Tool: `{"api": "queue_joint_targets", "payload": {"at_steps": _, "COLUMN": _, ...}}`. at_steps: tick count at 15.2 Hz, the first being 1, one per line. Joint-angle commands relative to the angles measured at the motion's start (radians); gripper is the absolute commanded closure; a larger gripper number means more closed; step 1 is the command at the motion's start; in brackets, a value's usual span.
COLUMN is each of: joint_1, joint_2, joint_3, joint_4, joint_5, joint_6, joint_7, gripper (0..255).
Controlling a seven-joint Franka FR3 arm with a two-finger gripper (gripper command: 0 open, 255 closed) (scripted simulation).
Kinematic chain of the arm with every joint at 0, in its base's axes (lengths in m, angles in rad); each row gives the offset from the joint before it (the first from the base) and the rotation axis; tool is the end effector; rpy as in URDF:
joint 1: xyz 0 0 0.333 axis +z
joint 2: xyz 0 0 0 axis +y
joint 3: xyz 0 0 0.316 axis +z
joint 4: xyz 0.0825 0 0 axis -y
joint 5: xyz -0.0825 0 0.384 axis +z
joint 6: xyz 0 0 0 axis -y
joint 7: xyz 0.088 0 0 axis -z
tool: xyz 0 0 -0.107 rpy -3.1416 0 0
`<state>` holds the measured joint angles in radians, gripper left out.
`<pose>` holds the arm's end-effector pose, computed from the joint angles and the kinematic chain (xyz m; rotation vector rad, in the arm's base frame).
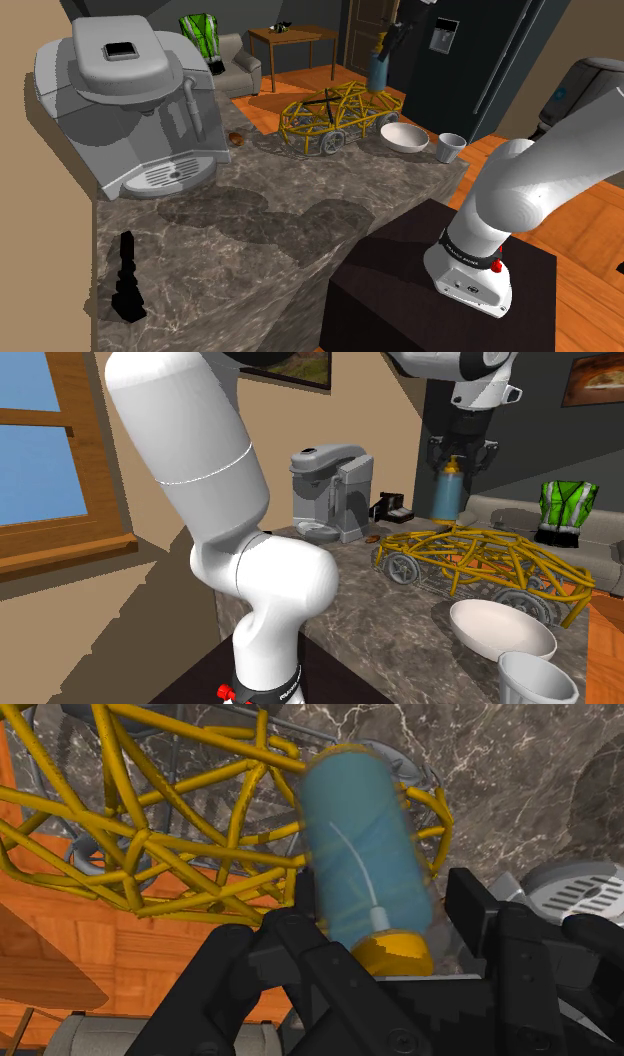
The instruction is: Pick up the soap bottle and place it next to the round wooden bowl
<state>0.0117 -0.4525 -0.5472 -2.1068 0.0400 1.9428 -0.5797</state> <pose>0.3760 -0.2660 0.5931 -2.9853 -0.0795 -0.5007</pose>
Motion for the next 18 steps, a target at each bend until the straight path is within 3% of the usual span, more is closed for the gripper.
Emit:
{"api": "queue_joint_targets", "payload": {"at_steps": 1, "joint_1": -0.003, "joint_2": 0.003, "joint_3": -0.014, "joint_4": -0.016, "joint_5": 0.000, "joint_6": 0.017, "joint_7": -0.019, "gripper": 255}}
{"api": "queue_joint_targets", "payload": {"at_steps": 18, "joint_1": -0.003, "joint_2": 0.026, "joint_3": -0.055, "joint_4": -0.221, "joint_5": 0.013, "joint_6": 0.240, "joint_7": -0.076, "gripper": 255}}
